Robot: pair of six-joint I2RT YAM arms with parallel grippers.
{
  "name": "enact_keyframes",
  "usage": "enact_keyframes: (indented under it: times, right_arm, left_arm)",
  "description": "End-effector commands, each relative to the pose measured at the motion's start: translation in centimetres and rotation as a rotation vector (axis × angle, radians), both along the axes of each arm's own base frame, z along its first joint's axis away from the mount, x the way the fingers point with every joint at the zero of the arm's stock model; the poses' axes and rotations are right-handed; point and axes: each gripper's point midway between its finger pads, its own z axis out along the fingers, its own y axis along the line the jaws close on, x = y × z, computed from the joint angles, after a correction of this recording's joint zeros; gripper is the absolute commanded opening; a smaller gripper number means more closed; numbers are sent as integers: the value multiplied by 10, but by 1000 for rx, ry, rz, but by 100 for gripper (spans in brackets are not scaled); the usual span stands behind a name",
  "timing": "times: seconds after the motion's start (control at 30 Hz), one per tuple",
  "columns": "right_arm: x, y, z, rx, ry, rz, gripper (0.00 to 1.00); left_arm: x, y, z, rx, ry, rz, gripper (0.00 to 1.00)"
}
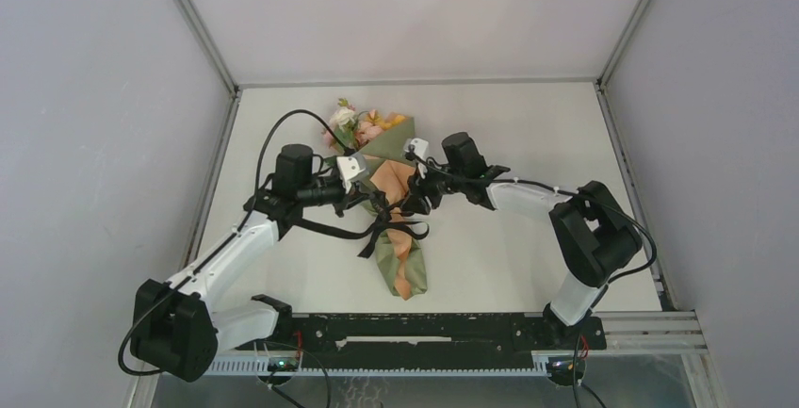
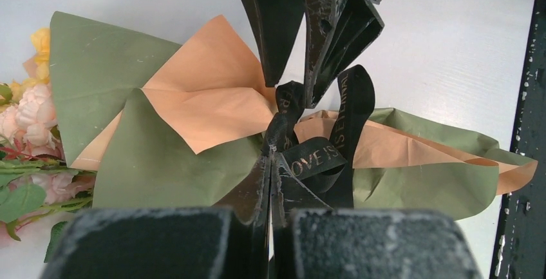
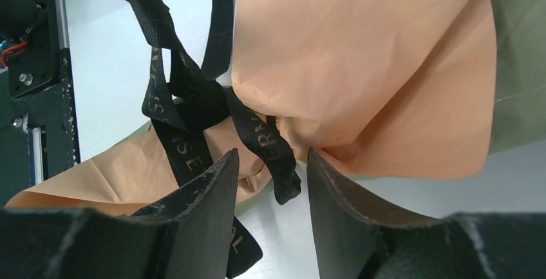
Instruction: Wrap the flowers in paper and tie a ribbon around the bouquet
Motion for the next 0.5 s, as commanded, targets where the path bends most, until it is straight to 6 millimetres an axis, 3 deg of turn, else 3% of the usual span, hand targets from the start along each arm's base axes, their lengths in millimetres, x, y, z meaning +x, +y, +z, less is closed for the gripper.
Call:
enact_keyframes:
  times: [0.0,0.1,0.3,0.47]
  right_arm:
    - [9,10,8,31,-53,0,50]
    - [10,8,3,14,-51,-6,40]
    - [2,3,11,7,-43,27,0]
    - [-17,-13,29,9,45,42,0]
  left_arm:
    - [0,1,8,-33,-30,13,0]
    - [2,1,11,-37,-43,21,0]
    - [7,1,7,-44,-68,27,0]
    - [23,-3,11,-67,-156,33,0]
